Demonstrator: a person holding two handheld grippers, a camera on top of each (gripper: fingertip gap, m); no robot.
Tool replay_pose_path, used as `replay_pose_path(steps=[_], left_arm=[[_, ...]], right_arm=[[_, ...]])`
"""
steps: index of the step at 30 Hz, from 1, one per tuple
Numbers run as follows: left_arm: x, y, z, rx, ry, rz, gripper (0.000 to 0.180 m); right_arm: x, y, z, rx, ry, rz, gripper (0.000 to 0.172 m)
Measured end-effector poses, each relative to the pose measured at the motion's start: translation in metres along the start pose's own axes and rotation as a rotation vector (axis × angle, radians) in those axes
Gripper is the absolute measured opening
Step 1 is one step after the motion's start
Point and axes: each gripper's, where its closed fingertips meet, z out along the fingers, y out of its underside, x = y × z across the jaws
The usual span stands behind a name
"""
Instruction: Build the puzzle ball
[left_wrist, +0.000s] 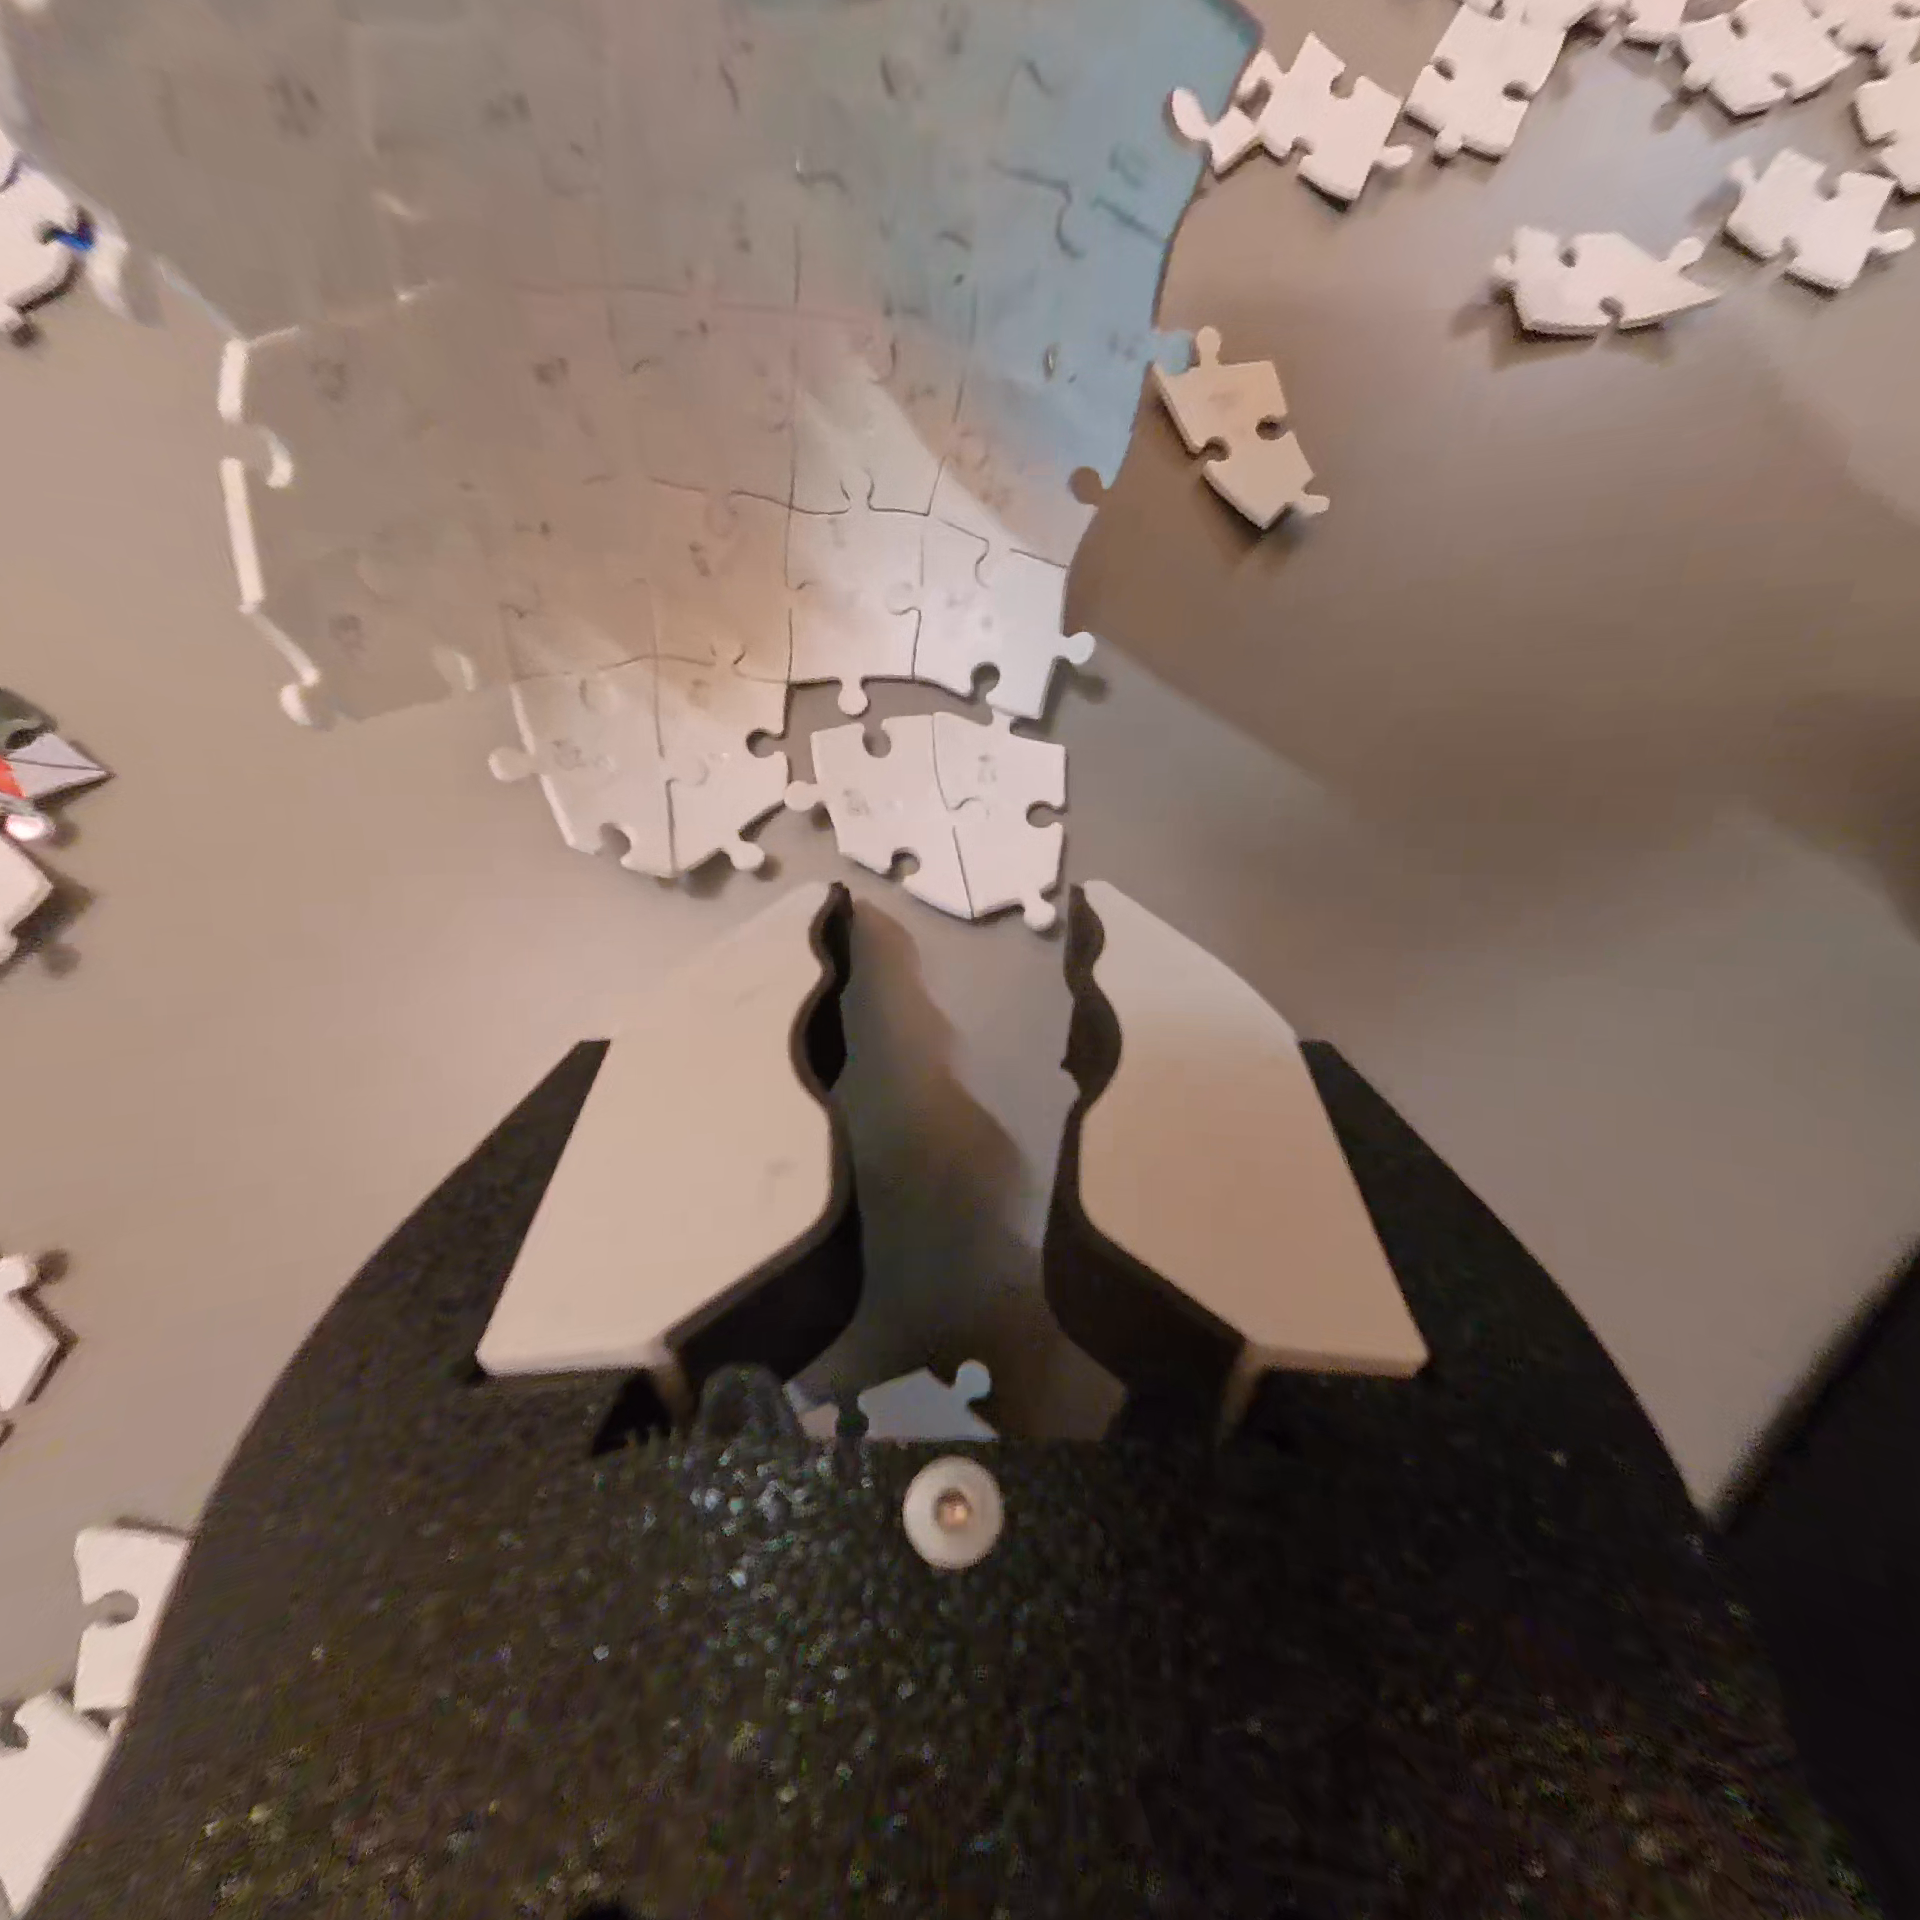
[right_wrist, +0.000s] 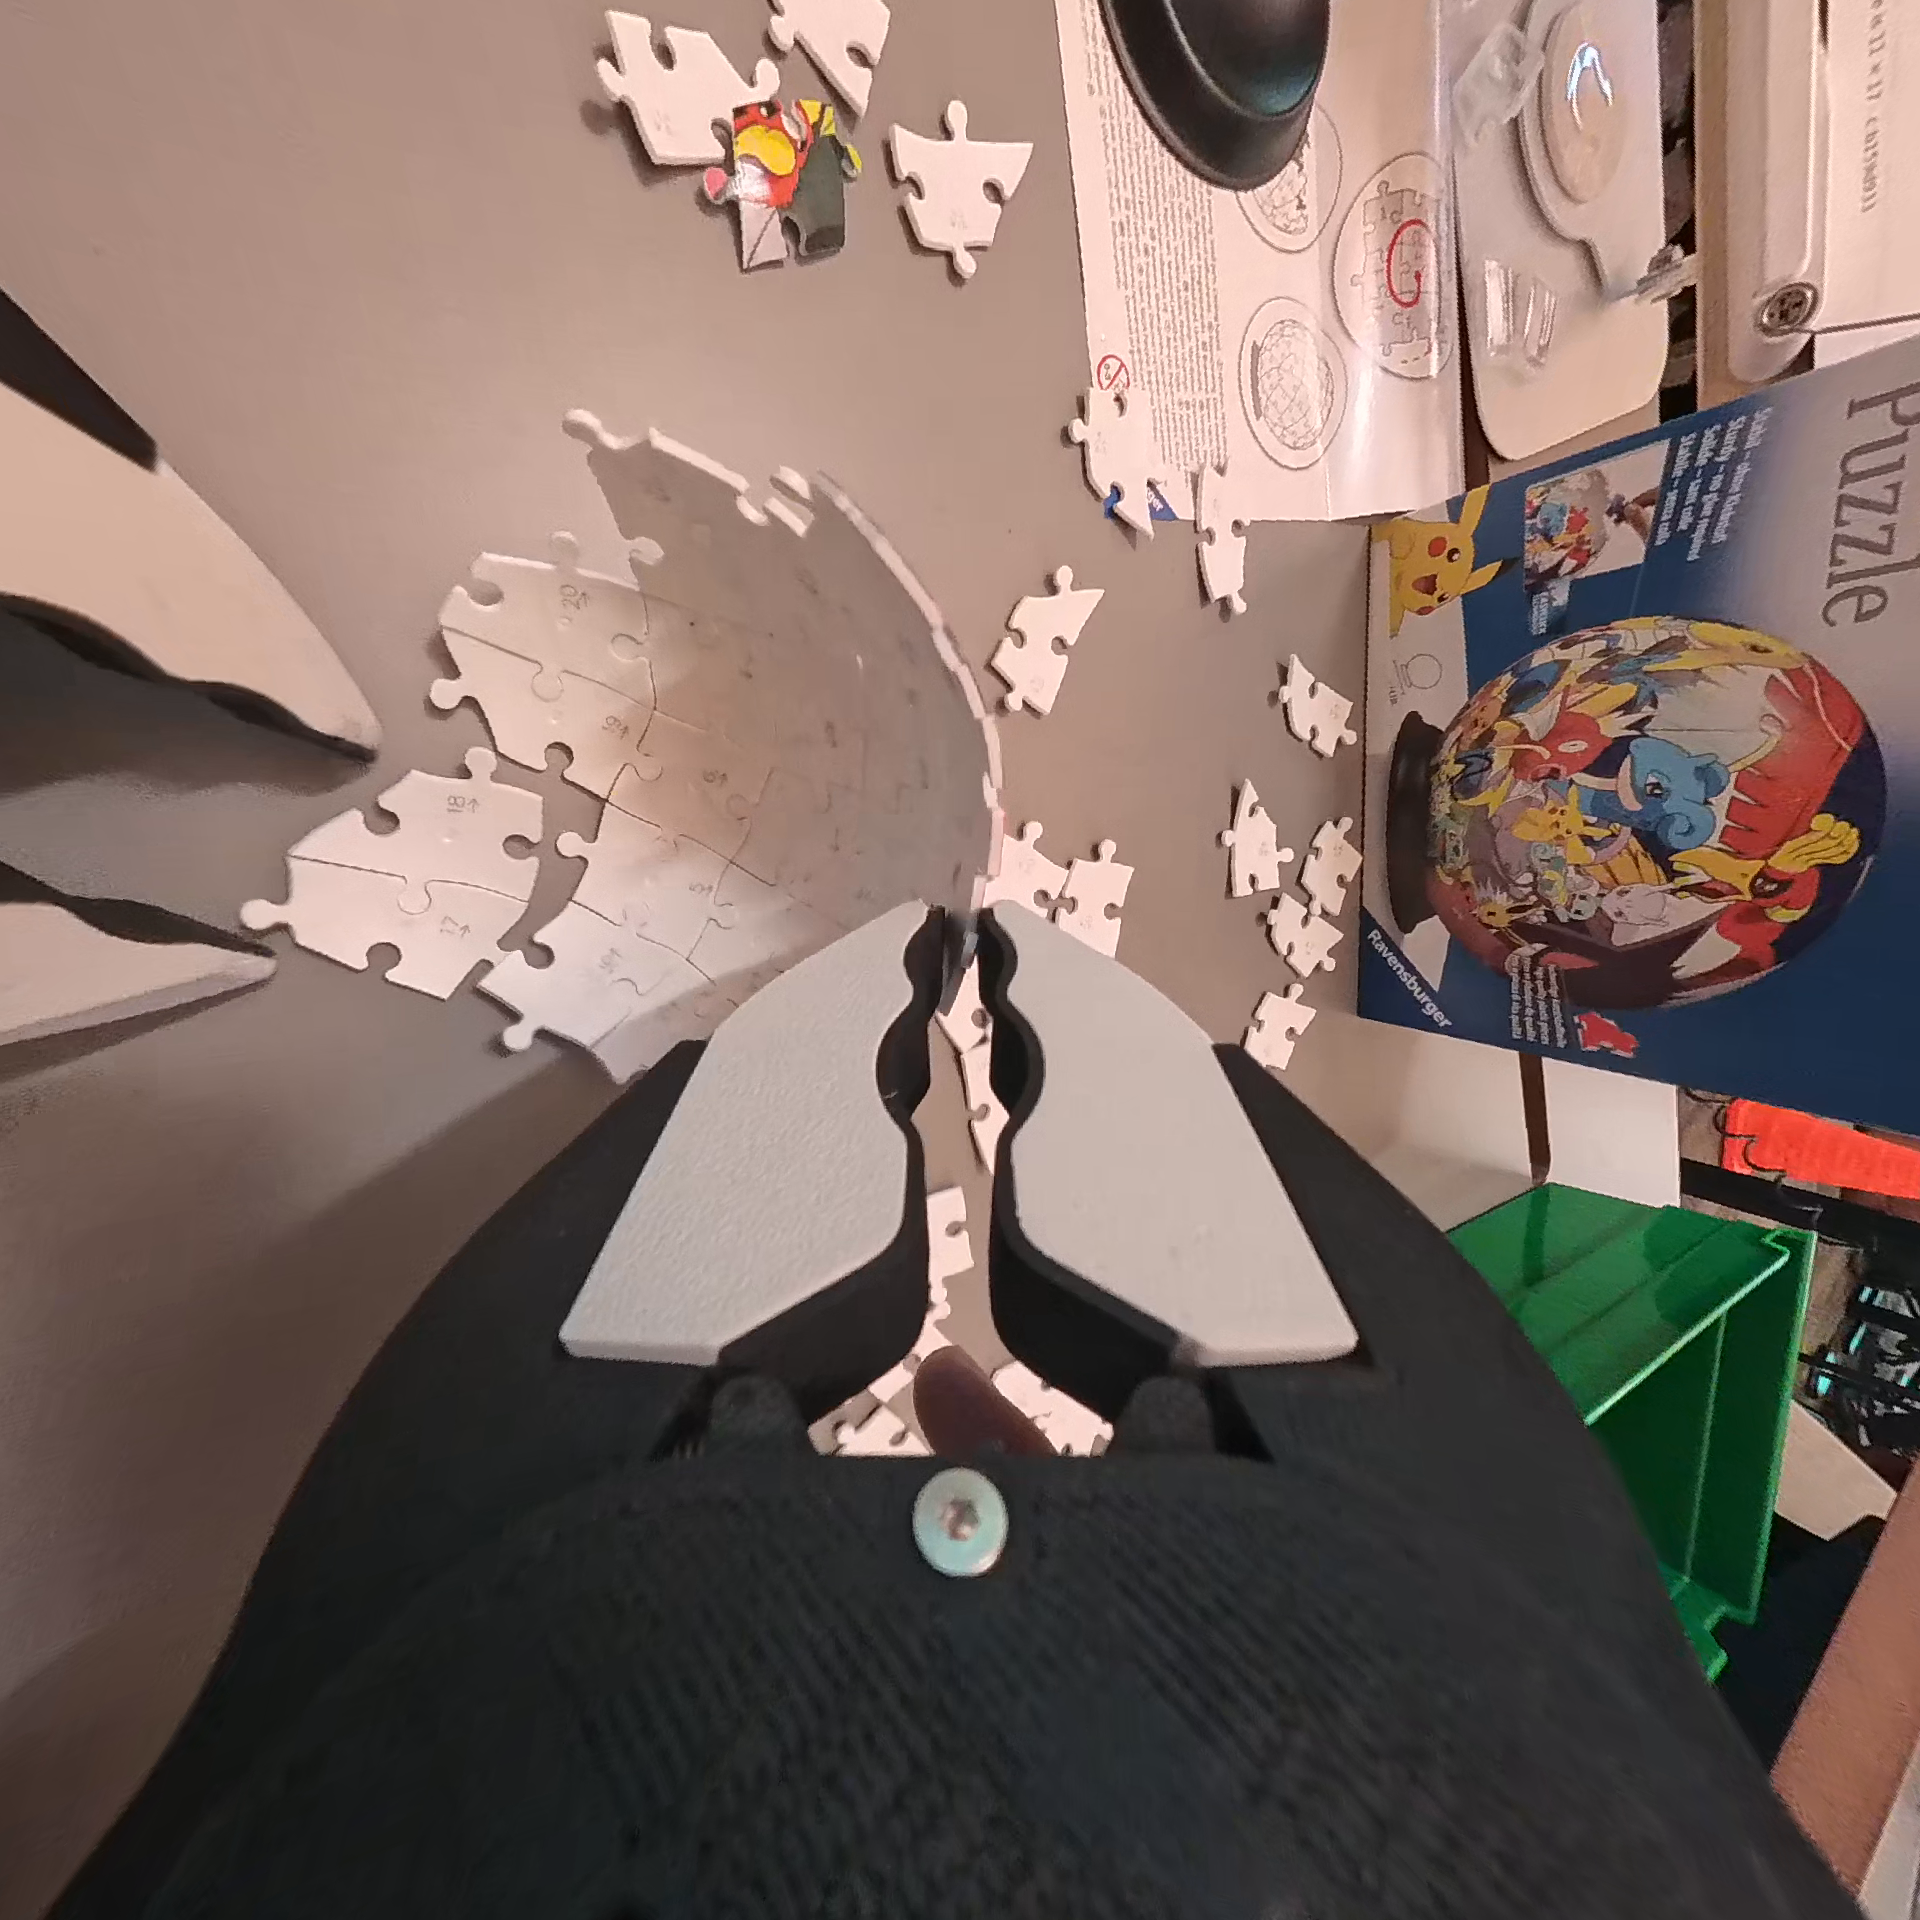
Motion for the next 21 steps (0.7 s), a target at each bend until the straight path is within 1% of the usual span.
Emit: replay_pose_path(steps=[4,6,11,15,18,21], left_arm=[[-0.0011,0.0007,0.0054,-0.006,-0.031,0.028,0.037],[-0.0005,-0.0003,0.0062,0.001,-0.028,0.026,0.028],[-0.0054,-0.0007,0.0044,0.022,-0.068,0.031,0.019],[-0.0072,-0.0028,0.0014,0.056,-0.074,0.002,0.017],[-0.0047,-0.0057,0.0011,0.073,-0.071,0.009,0.018],[-0.0029,-0.0037,0.0045,0.049,-0.07,0.026,0.016]], right_arm=[[-0.0001,-0.0004,-0.0002,-0.001,-0.002,-0.006,0.006],[0.0001,0.0004,0.0,-0.003,-0.002,-0.005,0.006],[-0.0001,-0.0005,-0.0007,0.003,0.005,-0.011,0.006],[-0.0003,-0.0013,-0.0005,0.005,0.008,-0.014,0.006],[0.0005,-0.0017,-0.0001,0.005,0.01,-0.01,0.006],[0.001,-0.0026,-0.0006,0.008,0.013,-0.009,0.005]])
